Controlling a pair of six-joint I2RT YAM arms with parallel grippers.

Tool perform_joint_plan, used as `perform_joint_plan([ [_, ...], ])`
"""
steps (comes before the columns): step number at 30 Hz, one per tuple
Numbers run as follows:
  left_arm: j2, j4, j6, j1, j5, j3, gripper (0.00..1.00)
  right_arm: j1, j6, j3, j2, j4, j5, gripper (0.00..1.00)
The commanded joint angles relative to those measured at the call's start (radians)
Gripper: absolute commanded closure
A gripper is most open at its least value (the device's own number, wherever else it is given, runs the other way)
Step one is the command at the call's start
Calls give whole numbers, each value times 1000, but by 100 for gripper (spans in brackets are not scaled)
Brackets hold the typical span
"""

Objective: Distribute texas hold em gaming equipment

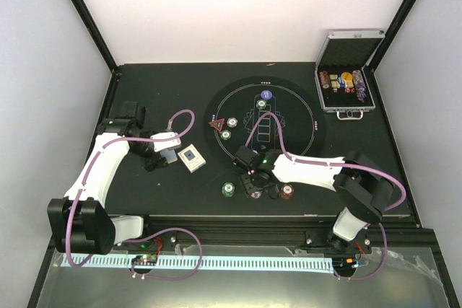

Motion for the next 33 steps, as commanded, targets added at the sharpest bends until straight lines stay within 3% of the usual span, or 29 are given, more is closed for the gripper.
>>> perform_joint_plan([
  [1, -15, -19, 18, 8, 10, 31, 98, 4, 17, -14, 1, 30, 3, 36],
  [16, -15, -16, 20, 8, 6, 31, 99, 4, 7, -12, -1, 7, 29, 53],
  [26, -17, -15, 23, 8, 1, 32, 98, 4, 1, -19, -1, -2, 24, 49],
  [33, -18, -15, 23, 8, 1, 33, 98, 4, -2, -16, -8, -6, 23, 55],
])
